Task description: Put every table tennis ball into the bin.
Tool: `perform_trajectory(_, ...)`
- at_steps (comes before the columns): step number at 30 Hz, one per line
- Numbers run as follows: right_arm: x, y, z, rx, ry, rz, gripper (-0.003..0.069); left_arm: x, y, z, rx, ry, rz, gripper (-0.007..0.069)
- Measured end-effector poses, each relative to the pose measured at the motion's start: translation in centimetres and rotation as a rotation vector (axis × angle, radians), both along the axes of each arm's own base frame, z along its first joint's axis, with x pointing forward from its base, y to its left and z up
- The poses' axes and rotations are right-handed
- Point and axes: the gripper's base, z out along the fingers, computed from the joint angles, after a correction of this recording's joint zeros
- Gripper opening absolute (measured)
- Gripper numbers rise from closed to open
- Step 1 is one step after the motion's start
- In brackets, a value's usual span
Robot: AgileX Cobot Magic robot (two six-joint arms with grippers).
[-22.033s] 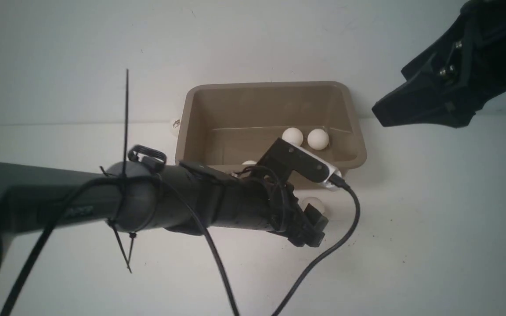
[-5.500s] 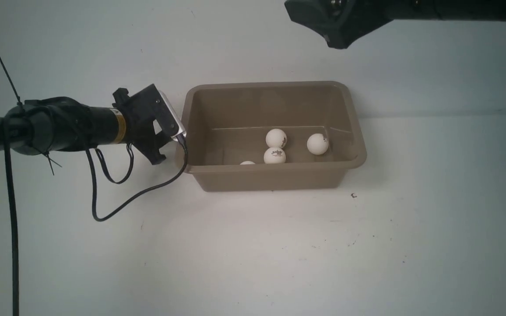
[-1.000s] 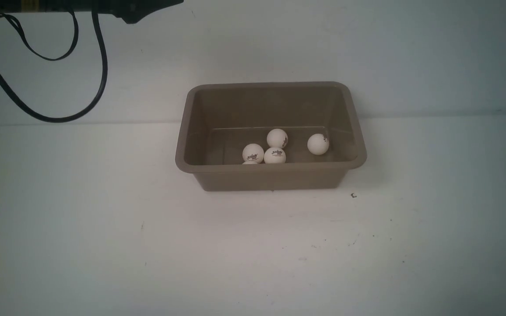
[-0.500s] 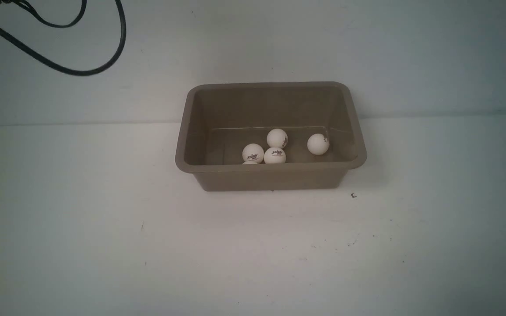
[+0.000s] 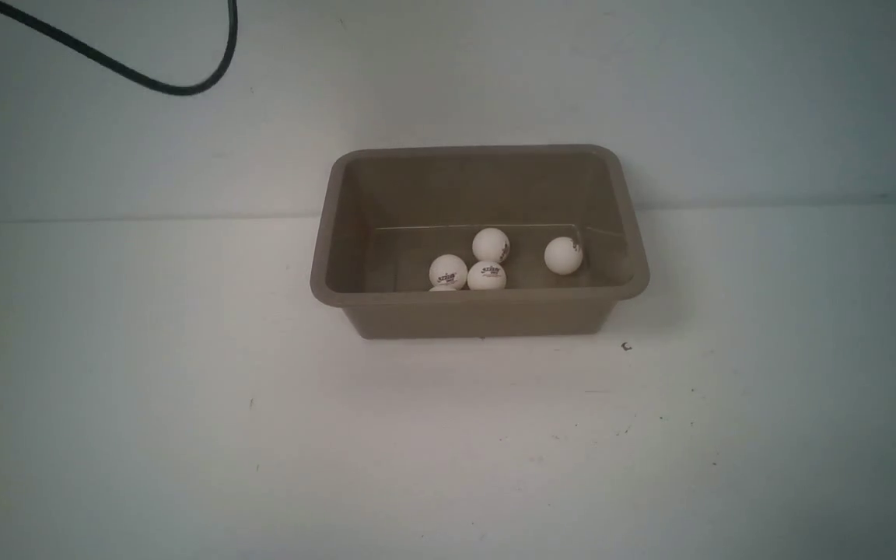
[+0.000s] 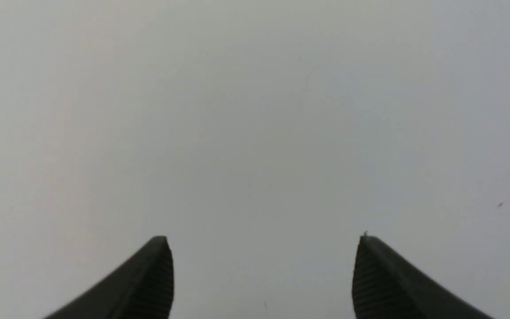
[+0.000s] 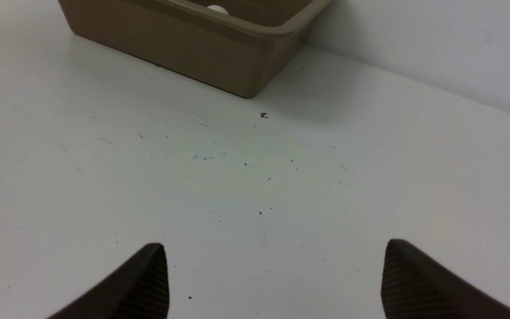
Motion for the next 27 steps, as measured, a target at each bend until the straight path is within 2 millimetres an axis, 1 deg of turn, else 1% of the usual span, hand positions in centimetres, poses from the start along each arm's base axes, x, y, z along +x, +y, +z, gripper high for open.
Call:
perform_trajectory(2,0.0,0.0,0.0,-0.001,0.000,0.000,0.0589,0.0,-0.8,0.1,0.089,-0.021,0.049,0.0489)
perform_trajectory(4,0.0,0.0,0.0,-0.001,0.000,0.000,0.0589,0.2,-1.9,-0.4,0.196,0.009,0.145,0.0489)
perform_trajectory(5,0.0,0.0,0.0,-0.001,0.000,0.000,0.0589,0.2,-1.9,-0.4,0.196,0.009,0.145,0.0489)
perform_trajectory(6,0.0,0.0,0.0,-0.001,0.000,0.000,0.0589,0.4,-2.1,-1.0,0.259,0.070,0.252,0.0489)
perform_trajectory(9,0.0,0.0,0.0,-0.001,0.000,0.000,0.0589,0.1,-2.7,-2.3,0.334,0.231,0.470,0.0489)
perform_trajectory(10,0.0,0.0,0.0,-0.001,0.000,0.000,0.0589,-0.4,-2.6,-3.1,0.348,0.336,0.582,0.0489)
perform_trajectory(11,0.0,0.0,0.0,-0.001,0.000,0.000,0.0589,-0.5,-2.7,-3.3,0.354,0.352,0.591,0.0489)
perform_trajectory(13,0.0,0.0,0.0,-0.001,0.000,0.000,0.0589,-1.5,-2.5,-5.1,0.366,0.558,0.707,0.0489)
perform_trajectory(14,0.0,0.0,0.0,-0.001,0.000,0.000,0.0589,-1.6,-2.4,-5.4,0.357,0.593,0.718,0.0489)
perform_trajectory(15,0.0,0.0,0.0,-0.001,0.000,0.000,0.0589,-2.5,-2.5,-7.1,0.362,0.756,0.715,0.0489)
perform_trajectory(16,0.0,0.0,0.0,-0.001,0.000,0.000,0.0589,-2.6,-2.6,-7.3,0.371,0.769,0.709,0.0489)
perform_trajectory(18,0.0,0.0,0.0,-0.001,0.000,0.000,0.0589,-3.5,-3.4,-8.6,0.375,0.871,0.613,0.0489)
perform_trajectory(19,0.0,0.0,0.0,-0.001,0.000,0.000,0.0589,-3.9,-3.8,-8.9,0.386,0.884,0.566,0.0489)
perform_trajectory(22,0.0,0.0,0.0,-0.001,0.000,0.000,0.0589,-5.7,-5.1,-8.8,0.415,0.856,0.419,0.0489)
perform_trajectory(23,0.0,0.0,0.0,-0.001,0.000,-0.001,0.0589,-7.4,-5.9,-8.3,0.393,0.819,0.318,0.0489)
perform_trajectory(25,0.0,0.0,0.0,-0.001,0.000,-0.001,0.0589,-9.2,-5.9,-7.6,0.369,0.789,0.263,0.0489)
perform_trajectory(26,0.0,0.0,0.0,-0.001,0.000,-0.001,0.0589,-10.6,-5.7,-7.2,0.343,0.782,0.236,0.0489)
perform_trajectory(27,0.0,0.0,0.0,-0.001,0.000,-0.001,0.0589,-11.3,-5.6,-7.1,0.328,0.781,0.223,0.0489)
